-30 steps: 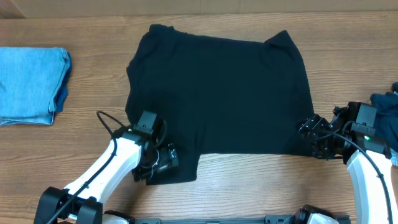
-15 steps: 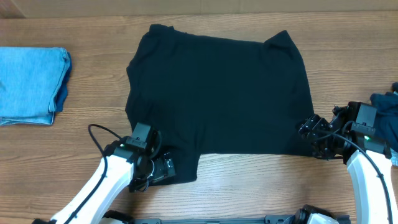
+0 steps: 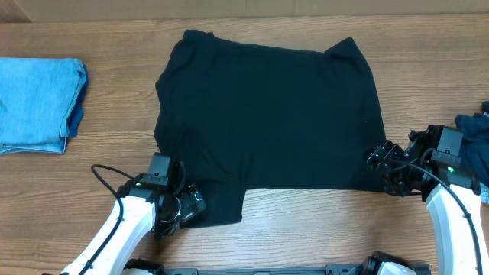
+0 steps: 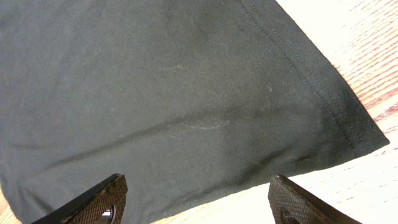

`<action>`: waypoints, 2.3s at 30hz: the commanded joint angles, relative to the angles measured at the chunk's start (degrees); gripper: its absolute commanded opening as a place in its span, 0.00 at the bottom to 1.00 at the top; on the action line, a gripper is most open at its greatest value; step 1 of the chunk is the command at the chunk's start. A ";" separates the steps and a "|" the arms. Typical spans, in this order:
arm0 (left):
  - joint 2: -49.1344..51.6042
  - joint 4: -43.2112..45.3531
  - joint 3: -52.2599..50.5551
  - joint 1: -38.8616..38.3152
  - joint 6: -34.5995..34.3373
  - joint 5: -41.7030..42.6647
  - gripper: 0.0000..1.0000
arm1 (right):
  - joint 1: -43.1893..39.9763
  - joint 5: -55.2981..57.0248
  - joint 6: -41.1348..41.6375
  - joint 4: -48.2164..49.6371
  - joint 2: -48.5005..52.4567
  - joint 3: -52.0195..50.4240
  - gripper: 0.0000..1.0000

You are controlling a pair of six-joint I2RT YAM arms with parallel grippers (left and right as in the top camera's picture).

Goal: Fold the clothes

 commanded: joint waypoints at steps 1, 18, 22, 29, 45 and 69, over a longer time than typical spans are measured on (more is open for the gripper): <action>-0.70 2.05 -1.38 0.79 3.32 3.02 1.00 | -0.26 -0.48 -0.39 0.31 -0.57 0.83 0.77; -0.70 2.29 -3.63 0.79 4.17 6.43 0.55 | -0.26 -0.48 -0.37 0.31 -0.57 0.83 0.77; -0.70 2.29 -3.63 0.79 4.17 6.40 0.40 | -0.26 -0.48 -0.37 0.31 -0.57 0.83 0.77; -0.70 2.29 -3.63 0.79 4.17 6.45 0.30 | -0.26 -0.48 -0.37 0.28 -0.57 0.83 0.77; -12.02 -7.19 9.88 0.81 4.83 4.11 0.14 | -0.26 1.25 -2.27 1.64 -0.57 0.83 0.74; -12.70 -11.67 11.58 0.81 6.12 3.08 0.37 | -1.07 7.45 7.23 -1.81 10.60 -0.35 0.88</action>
